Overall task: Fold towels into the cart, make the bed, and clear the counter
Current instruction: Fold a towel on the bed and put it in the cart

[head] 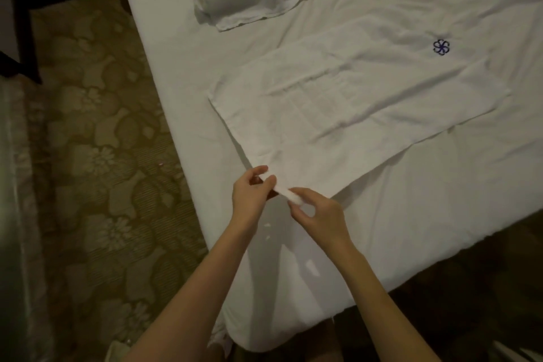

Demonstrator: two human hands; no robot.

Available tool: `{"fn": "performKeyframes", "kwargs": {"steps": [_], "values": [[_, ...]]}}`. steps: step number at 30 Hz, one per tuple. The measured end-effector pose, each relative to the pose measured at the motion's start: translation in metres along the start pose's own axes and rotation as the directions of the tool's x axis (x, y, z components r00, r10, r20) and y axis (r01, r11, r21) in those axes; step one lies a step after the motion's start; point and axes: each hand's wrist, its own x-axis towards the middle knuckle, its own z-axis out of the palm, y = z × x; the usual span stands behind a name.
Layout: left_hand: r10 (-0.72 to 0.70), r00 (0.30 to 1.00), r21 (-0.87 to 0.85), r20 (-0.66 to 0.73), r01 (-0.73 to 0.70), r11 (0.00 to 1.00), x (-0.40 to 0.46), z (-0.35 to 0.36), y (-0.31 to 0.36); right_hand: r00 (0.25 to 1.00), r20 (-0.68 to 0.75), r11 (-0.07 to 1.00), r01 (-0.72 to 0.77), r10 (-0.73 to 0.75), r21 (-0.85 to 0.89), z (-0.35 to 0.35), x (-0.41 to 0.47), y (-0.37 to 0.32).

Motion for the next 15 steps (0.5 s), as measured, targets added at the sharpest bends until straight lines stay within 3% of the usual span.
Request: {"fn": "performKeyframes", "kwargs": {"steps": [2,5,8,10,15], "values": [[0.047,0.995,0.054,0.091,-0.052,0.997,0.001,-0.004,0.004,0.996,-0.019,0.99,-0.084,0.087,0.117,-0.007,-0.004,-0.002],[0.155,0.962,0.294,0.224,-0.218,0.931,0.01,-0.004,0.01,0.986,-0.033,0.964,-0.154,0.164,0.215,-0.028,-0.011,-0.001],[0.306,0.9,0.543,0.309,-0.431,0.721,0.022,-0.003,0.016,0.982,-0.031,0.952,-0.174,0.187,0.251,-0.048,-0.017,-0.001],[0.335,0.878,0.646,0.342,-0.478,0.595,0.028,-0.002,0.019,0.977,-0.068,0.948,-0.177,0.202,0.266,-0.055,-0.018,0.002],[0.403,0.81,0.646,0.426,-0.584,0.492,0.025,-0.016,0.037,0.978,-0.118,0.971,-0.147,0.171,0.187,-0.06,-0.014,-0.004]]}}
